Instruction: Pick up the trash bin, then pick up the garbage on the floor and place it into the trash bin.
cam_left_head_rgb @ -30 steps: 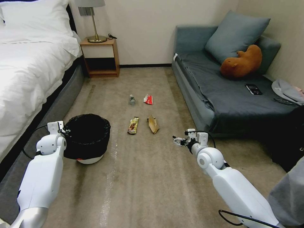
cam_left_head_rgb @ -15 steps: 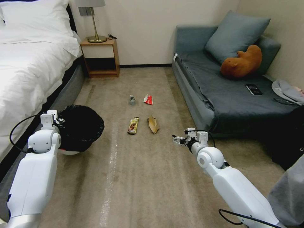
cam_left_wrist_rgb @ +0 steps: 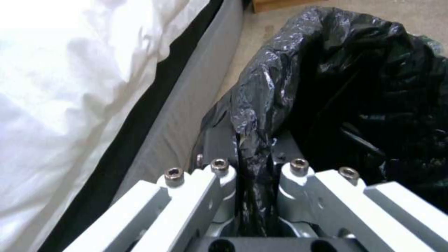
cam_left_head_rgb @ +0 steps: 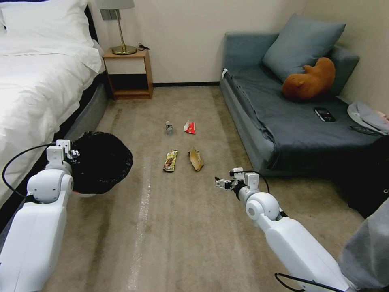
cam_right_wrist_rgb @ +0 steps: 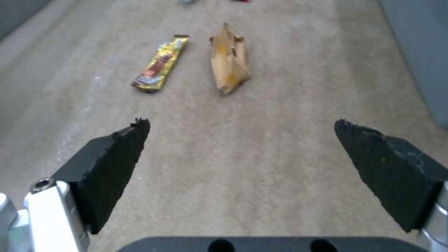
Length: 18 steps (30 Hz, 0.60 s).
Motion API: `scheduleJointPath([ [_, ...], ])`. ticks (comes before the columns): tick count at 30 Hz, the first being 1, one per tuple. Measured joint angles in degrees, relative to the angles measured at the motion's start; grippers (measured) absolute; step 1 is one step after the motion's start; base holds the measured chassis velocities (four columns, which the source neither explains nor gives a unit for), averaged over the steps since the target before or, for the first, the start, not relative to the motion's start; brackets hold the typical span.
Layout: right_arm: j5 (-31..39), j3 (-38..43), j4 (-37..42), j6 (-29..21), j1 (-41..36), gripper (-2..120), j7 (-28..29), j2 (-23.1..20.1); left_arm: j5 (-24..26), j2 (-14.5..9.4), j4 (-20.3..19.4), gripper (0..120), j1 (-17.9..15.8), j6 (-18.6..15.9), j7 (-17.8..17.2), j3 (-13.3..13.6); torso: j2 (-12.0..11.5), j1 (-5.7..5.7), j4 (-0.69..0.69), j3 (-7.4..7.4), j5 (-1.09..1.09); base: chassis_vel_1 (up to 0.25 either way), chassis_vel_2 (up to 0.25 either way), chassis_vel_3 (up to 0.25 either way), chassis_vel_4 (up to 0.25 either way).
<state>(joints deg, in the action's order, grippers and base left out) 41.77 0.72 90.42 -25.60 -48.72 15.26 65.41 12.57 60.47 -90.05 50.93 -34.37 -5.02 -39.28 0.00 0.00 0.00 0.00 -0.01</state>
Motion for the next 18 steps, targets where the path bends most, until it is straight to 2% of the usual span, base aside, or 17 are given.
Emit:
scheduleJointPath([
  [5, -0.5, -0.9, -0.2, 0.9, -0.2, 100, -1.3, 0.7, 1.0, -0.3, -0.6, 7, 1.7, 0.0, 0.4, -1.4, 0.0, 0.0, 0.0, 0.0, 0.0, 0.0, 0.0, 0.0, 0.0],
  [18, -3.6, -2.8, -1.5, 2.4, 0.4, 100, -3.6, 1.4, 2.3, 0.1, -2.1, 7, 4.7, 0.2, 0.6, -1.9, 0.0, 0.0, 0.0, 0.0, 0.0, 0.0, 0.0, 0.0, 0.0],
])
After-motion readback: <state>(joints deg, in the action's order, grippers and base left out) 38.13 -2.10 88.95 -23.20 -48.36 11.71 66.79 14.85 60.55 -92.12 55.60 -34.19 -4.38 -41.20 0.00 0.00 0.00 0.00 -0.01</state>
